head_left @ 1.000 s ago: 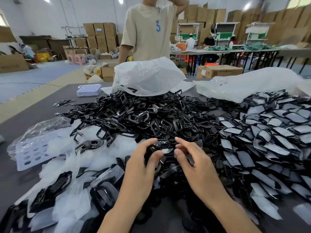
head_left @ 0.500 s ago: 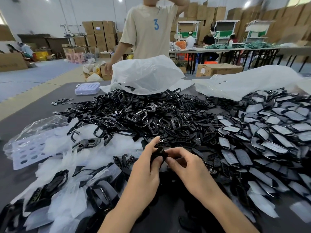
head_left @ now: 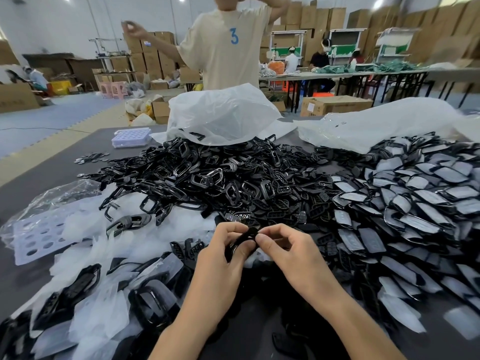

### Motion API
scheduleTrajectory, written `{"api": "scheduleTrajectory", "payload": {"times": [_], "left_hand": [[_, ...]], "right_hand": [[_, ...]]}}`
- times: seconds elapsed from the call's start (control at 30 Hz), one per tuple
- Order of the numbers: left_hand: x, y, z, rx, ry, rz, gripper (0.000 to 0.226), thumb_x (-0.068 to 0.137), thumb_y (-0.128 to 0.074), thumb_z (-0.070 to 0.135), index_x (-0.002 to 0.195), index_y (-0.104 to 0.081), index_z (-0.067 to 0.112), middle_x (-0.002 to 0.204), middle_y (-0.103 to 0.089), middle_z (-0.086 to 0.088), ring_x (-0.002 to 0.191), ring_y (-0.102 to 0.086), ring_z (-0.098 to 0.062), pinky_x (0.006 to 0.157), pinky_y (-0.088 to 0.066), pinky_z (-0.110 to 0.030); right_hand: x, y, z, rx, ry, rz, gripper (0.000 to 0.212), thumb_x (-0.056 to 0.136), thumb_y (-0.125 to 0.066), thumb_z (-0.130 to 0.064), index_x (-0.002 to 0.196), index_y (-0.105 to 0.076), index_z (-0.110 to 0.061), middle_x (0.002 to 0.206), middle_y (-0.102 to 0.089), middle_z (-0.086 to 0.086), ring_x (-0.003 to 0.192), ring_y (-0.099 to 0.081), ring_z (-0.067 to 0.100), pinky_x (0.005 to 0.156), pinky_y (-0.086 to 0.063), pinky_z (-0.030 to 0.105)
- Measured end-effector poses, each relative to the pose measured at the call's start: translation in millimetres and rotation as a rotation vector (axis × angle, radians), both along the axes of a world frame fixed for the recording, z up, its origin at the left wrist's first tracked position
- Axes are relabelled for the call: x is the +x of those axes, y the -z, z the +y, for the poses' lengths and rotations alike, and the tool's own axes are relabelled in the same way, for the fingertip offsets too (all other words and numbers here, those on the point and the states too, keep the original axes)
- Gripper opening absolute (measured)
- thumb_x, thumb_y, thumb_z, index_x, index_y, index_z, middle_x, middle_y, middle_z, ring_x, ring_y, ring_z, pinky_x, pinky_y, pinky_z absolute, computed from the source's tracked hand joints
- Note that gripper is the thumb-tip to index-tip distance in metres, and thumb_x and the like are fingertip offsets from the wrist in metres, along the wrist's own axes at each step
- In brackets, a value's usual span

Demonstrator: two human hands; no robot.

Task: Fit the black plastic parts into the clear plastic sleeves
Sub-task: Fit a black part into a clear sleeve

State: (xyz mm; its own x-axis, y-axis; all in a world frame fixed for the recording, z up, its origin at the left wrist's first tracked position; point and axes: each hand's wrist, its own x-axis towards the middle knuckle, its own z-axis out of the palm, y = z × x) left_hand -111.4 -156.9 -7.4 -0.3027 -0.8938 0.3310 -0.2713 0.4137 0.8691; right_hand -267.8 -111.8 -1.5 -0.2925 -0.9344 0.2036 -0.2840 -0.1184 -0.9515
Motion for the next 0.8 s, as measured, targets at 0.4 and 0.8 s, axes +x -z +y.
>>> {"api": "scheduleTrajectory", "payload": {"times": [0.4,0.8], "left_hand": [[-0.8,-6.9,6.2,-0.076,0.030,-0.046,0.038,0.095,-0.066,0.023,0.107,-0.059,0.058,0.103,-0.064,0.038,0.082,-0.063,0.002,0.074,-0.042,-0.003],[-1.1,-3.3,4.6,-0.088,-0.045,-0.051,0.033,0.095,-0.065,0.020,0.094,-0.056,0.052,0.092,-0.068,0.036,0.089,-0.064,0.012,0.073,-0.040,-0.002]], "right_hand": [[4.8,1.0,3.8,-0.076,0.177,0.142,0.007,0.093,-0.069,-0.031,0.087,-0.067,-0.035,0.083,-0.072,-0.024,0.079,-0.067,-0.005,0.067,-0.046,0.006],[10.6,1.3,3.8,-0.036,0.114,0.167,0.010,0.097,-0.061,-0.031,0.095,-0.069,-0.037,0.084,-0.072,-0.021,0.075,-0.068,0.000,0.064,-0.048,0.010]]}}
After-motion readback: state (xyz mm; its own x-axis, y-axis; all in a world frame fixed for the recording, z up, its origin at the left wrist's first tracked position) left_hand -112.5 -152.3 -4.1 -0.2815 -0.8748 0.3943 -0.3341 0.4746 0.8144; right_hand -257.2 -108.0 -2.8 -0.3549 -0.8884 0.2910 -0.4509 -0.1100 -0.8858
